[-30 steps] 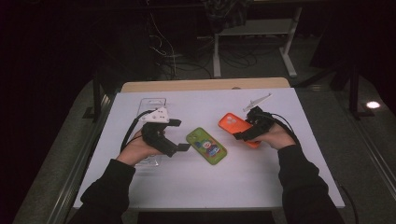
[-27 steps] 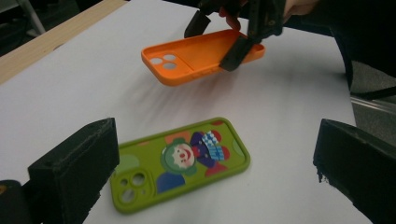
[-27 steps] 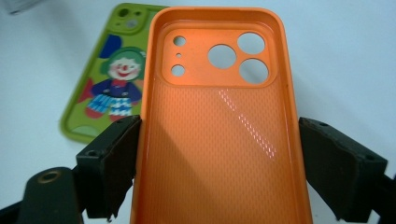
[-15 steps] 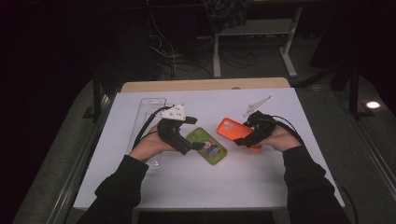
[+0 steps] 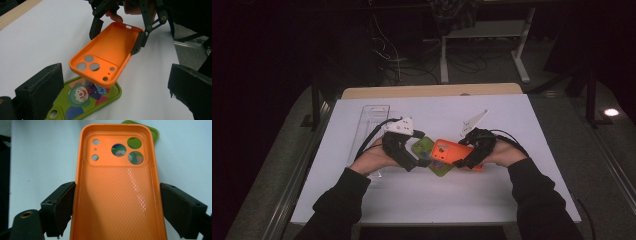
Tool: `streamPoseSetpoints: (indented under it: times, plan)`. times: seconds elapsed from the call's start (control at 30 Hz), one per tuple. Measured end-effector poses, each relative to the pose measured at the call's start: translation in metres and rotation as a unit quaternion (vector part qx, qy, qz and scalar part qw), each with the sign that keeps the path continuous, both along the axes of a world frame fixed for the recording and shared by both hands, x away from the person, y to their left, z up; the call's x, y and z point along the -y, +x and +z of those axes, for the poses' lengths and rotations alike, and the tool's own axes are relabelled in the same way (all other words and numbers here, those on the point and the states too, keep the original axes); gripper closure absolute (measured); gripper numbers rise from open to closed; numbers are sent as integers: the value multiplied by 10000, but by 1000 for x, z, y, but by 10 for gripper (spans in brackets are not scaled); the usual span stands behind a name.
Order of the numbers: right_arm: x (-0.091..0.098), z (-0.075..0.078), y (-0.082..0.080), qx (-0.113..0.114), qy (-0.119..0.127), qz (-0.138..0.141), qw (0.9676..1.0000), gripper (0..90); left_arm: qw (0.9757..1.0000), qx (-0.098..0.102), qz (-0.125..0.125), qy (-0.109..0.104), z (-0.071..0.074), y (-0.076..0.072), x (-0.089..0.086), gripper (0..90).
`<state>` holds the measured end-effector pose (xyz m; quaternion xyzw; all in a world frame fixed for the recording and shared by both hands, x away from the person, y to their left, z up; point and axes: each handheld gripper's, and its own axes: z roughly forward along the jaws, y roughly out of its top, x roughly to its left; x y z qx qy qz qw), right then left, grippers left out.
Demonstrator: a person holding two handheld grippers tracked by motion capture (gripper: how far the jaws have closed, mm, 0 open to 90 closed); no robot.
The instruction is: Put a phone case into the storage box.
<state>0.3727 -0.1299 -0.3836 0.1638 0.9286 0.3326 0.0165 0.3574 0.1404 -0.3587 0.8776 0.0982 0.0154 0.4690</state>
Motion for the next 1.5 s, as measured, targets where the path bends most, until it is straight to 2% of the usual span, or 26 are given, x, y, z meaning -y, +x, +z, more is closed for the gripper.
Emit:
streamPoseSetpoints:
  times: [0.07,0.23,0.3,0.33,0.37,0.4,0.53,0.57,0.7,0.87,1.0,1.17,1.23,1.3,1.4,1.5]
  plan:
    - [-5,0,-3,-15,-29,155,9999,148,10000,44,-44,49,-1,0,1,0]
    - [-16,2,-10,-45,-20,528,9986,148,9997,-17,-162,166,-5,-2,4,0]
    - [-18,4,-12,-54,-46,589,9982,148,9993,9,-254,266,-6,-4,6,0]
    - [-20,4,-13,-19,-21,649,9979,148,9994,-27,-275,211,-7,-5,7,0]
    - [-21,5,-14,-36,-25,669,9978,148,9989,13,-341,329,-7,-5,7,0]
    - [-22,5,-15,-37,-14,709,9975,148,9991,-44,-318,266,-8,-7,9,0]
    - [-26,6,-19,-56,3,824,9966,148,9982,-41,-450,395,-10,-9,12,0]
    - [-28,7,-20,14,-26,909,9959,148,9976,-60,-505,473,-10,-10,12,0]
    - [-33,9,-23,20,-10,1010,9949,148,9966,-49,-588,567,-13,-11,15,0]
    - [-38,10,-27,21,12,1166,9932,148,9940,3,-760,792,-17,-13,17,0]
    - [-42,10,-30,25,4,1257,9921,148,9935,-50,-791,817,-19,-14,18,0]
    - [-47,12,-33,62,-5,1360,9907,148,9908,-80,-971,937,-21,-16,21,0]
    - [-48,13,-34,125,8,1403,9900,147,9907,-98,-965,959,-23,-17,22,0]
    - [-48,14,-36,0,-29,1337,9910,147,9890,-81,-1025,1064,-23,-17,22,0]
    - [-49,15,-37,-5,-31,1323,9912,148,9894,-142,-1019,1025,-23,-18,23,1]
    - [-49,15,-38,21,-42,1345,9909,148,9889,-124,-1062,1031,-23,-18,23,52]
